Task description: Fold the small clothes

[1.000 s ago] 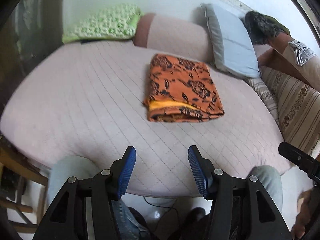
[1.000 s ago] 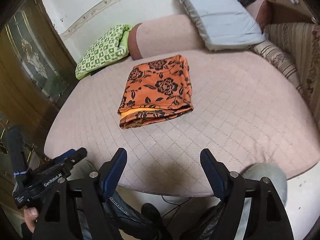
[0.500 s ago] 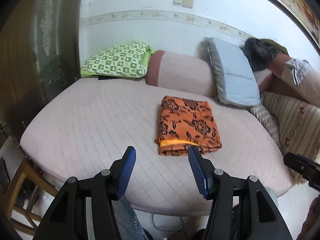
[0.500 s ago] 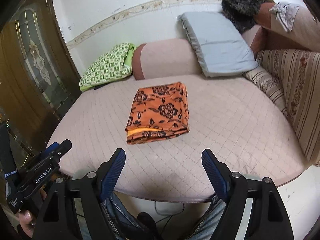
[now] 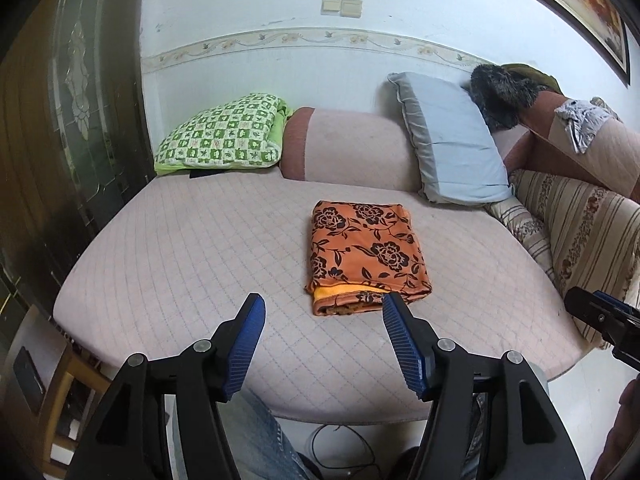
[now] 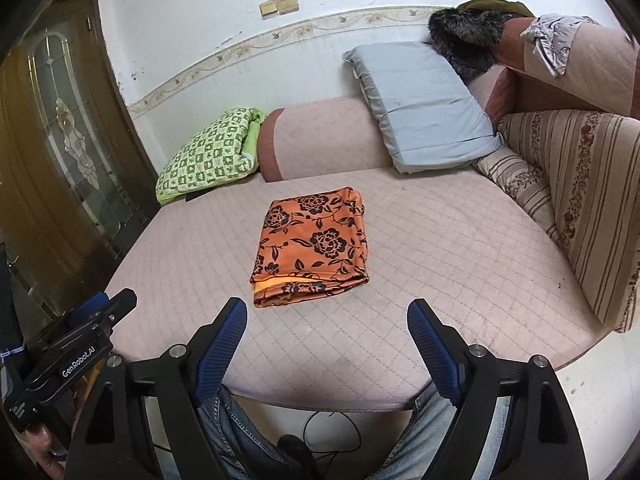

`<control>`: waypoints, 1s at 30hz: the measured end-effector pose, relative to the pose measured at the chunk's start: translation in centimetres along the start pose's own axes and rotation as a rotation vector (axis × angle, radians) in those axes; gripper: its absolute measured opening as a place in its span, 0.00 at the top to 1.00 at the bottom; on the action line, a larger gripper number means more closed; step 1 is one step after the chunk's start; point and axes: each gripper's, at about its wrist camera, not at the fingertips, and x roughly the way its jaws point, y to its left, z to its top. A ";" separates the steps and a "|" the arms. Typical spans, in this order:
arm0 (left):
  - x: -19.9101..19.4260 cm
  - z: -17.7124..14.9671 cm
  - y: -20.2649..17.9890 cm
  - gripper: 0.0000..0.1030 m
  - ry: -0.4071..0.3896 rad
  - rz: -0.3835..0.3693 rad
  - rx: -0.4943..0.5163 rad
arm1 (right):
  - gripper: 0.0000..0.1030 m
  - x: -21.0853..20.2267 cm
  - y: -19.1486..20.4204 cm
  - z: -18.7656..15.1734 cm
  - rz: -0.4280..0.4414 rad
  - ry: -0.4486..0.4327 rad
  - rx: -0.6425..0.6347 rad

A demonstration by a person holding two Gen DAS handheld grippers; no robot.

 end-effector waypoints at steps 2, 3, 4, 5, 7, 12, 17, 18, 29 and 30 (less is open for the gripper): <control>0.1 0.0 -0.2 0.39 0.005 -0.003 0.002 | 0.18 0.0 -0.1 0.0 -0.005 0.002 0.001; 0.1 0.1 -0.2 0.39 0.006 -0.001 0.004 | 0.18 0.1 -0.1 0.0 -0.003 0.004 0.002; 0.3 0.2 -0.2 0.38 0.008 0.000 0.009 | 0.18 0.2 -0.2 0.0 -0.005 0.008 0.003; 0.4 0.3 -0.3 0.38 0.010 0.002 0.015 | 0.18 0.3 -0.2 0.0 -0.010 0.011 0.004; 0.9 0.4 -0.4 0.38 0.021 0.002 0.027 | 0.18 0.5 -0.3 0.1 -0.013 0.019 0.003; 1.9 0.9 -0.8 0.38 0.050 -0.001 0.031 | 0.18 1.5 -0.6 0.5 -0.009 0.040 -0.003; 2.4 1.3 -1.2 0.38 0.055 -0.003 0.033 | 0.18 2.0 -0.5 0.7 -0.012 0.047 -0.012; 2.6 1.3 -1.3 0.38 0.056 -0.003 0.032 | 0.18 2.2 -0.4 0.7 -0.016 0.048 -0.017; 3.6 1.3 -1.7 0.38 0.074 -0.004 0.004 | 0.18 3.1 0.7 1.0 -0.003 0.071 -0.050; 3.6 1.3 -1.7 0.38 0.077 -0.005 -0.001 | 0.18 3.2 0.8 1.0 -0.002 0.073 -0.053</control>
